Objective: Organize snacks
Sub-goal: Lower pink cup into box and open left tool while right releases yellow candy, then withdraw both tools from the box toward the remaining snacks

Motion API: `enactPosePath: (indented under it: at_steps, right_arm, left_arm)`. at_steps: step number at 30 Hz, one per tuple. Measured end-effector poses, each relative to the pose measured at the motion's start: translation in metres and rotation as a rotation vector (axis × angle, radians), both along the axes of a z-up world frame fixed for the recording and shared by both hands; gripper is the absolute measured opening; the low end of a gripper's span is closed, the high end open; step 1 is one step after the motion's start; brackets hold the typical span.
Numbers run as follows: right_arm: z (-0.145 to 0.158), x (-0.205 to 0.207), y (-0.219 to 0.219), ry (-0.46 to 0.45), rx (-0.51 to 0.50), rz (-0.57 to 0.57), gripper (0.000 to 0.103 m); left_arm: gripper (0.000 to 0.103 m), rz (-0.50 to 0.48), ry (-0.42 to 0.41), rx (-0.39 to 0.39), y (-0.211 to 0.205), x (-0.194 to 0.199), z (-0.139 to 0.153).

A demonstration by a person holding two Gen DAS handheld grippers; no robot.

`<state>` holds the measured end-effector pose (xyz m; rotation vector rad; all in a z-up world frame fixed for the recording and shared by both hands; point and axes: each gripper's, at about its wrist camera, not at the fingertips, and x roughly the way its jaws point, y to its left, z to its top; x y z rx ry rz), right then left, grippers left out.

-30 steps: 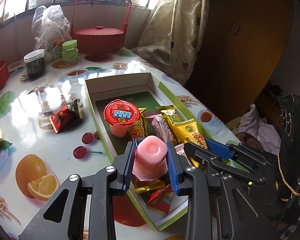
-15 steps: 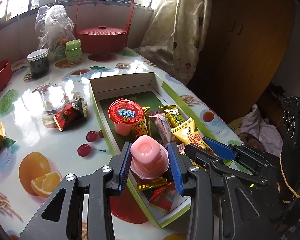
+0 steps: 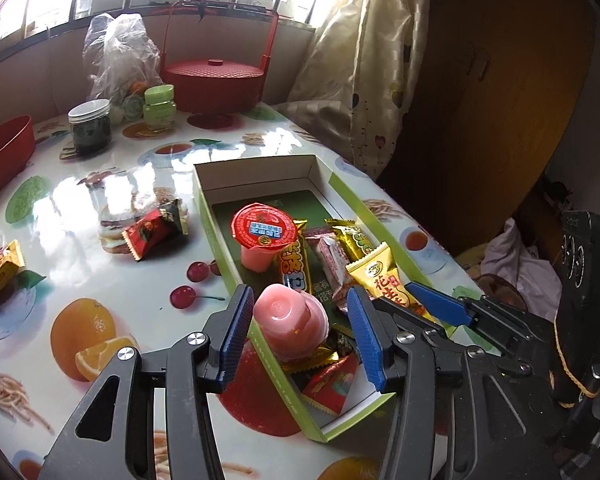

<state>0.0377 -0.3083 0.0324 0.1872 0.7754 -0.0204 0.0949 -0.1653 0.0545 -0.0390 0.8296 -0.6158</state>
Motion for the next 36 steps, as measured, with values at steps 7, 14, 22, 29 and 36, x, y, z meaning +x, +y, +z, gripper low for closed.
enactPosePath:
  at_steps: [7,14,22,29,36]
  right_arm:
    - [-0.001,-0.002,0.004,0.001,0.028,0.034,0.035]
    - [0.001,-0.004,0.01,0.001,0.038,0.06,0.035]
    - [0.009,-0.006,0.009,-0.01,0.014,0.04,0.035]
    - [0.019,-0.003,0.016,-0.027,-0.008,0.035,0.04]
    - [0.028,0.003,0.03,-0.043,-0.006,0.061,0.046]
  left_arm:
    - [0.05,0.007,-0.006,-0.015,0.007,-0.004,0.004]
    - [0.05,0.013,-0.01,-0.02,0.011,-0.008,0.008]
    - [0.05,0.018,-0.026,-0.029,0.02,-0.014,0.015]
    - [0.05,0.061,-0.033,-0.025,0.038,-0.013,0.019]
    - [0.05,0.112,-0.033,-0.026,0.064,-0.008,0.018]
